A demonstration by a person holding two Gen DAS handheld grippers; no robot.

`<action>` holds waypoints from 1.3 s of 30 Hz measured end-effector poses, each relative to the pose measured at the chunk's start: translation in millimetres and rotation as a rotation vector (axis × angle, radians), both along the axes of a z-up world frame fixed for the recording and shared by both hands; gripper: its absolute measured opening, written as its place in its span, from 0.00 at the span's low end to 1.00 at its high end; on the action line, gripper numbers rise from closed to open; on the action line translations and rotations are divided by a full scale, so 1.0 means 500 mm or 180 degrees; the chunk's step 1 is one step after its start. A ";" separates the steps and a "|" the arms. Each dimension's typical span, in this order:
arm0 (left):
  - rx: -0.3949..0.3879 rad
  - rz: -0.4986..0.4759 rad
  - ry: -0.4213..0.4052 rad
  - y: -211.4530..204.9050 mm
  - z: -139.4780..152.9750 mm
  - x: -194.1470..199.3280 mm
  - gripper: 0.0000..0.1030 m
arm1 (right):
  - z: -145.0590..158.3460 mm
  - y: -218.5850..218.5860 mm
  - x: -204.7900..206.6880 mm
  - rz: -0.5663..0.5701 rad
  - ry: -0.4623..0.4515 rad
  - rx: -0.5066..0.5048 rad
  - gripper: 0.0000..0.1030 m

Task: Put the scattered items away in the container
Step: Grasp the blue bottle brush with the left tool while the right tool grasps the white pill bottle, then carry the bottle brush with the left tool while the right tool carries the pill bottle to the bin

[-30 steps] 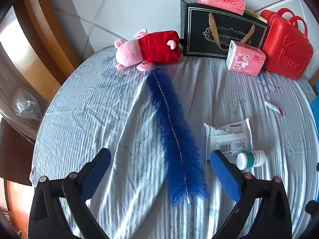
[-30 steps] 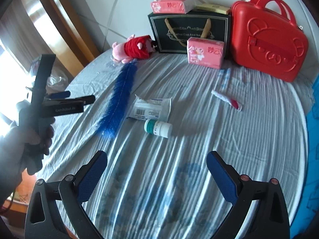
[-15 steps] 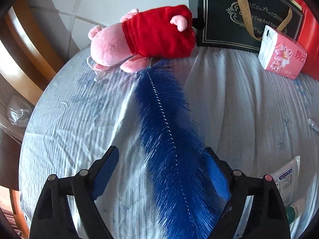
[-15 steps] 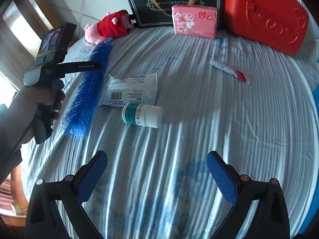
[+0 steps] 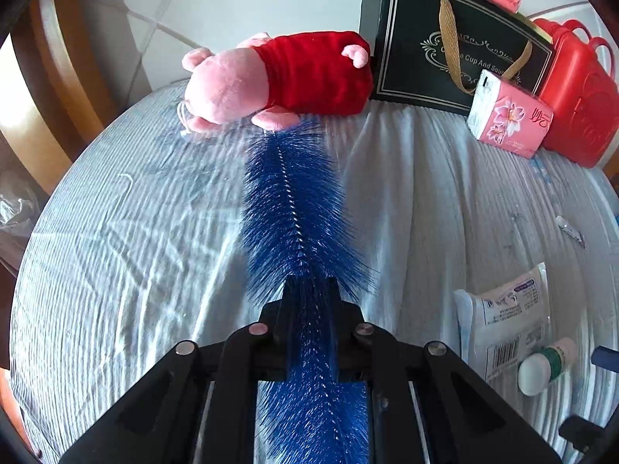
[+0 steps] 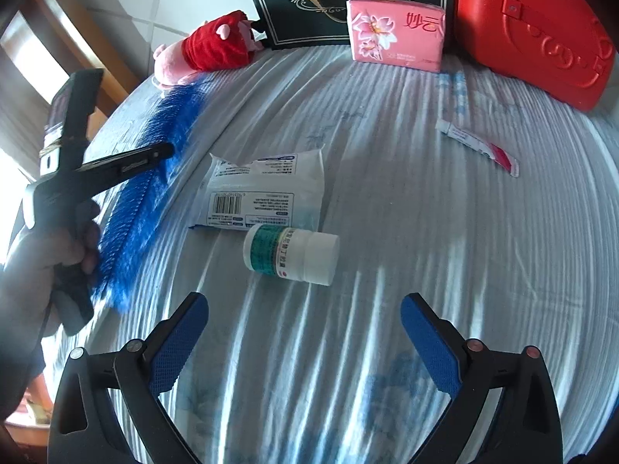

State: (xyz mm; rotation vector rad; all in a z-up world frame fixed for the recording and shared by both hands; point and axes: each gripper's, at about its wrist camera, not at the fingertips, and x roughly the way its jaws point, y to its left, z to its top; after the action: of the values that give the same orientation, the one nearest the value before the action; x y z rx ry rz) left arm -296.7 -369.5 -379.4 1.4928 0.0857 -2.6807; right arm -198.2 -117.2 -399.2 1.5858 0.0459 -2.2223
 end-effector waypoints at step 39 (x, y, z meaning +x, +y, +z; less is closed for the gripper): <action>-0.0024 -0.0141 0.0067 0.058 0.099 0.348 0.12 | 0.016 0.040 0.059 -0.0154 0.0088 0.0111 0.57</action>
State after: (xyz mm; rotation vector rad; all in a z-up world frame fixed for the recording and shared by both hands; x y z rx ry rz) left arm -122.6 -340.5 -329.9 1.4819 0.0442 -2.7282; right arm -168.8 -97.4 -391.1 1.5906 0.0551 -2.2923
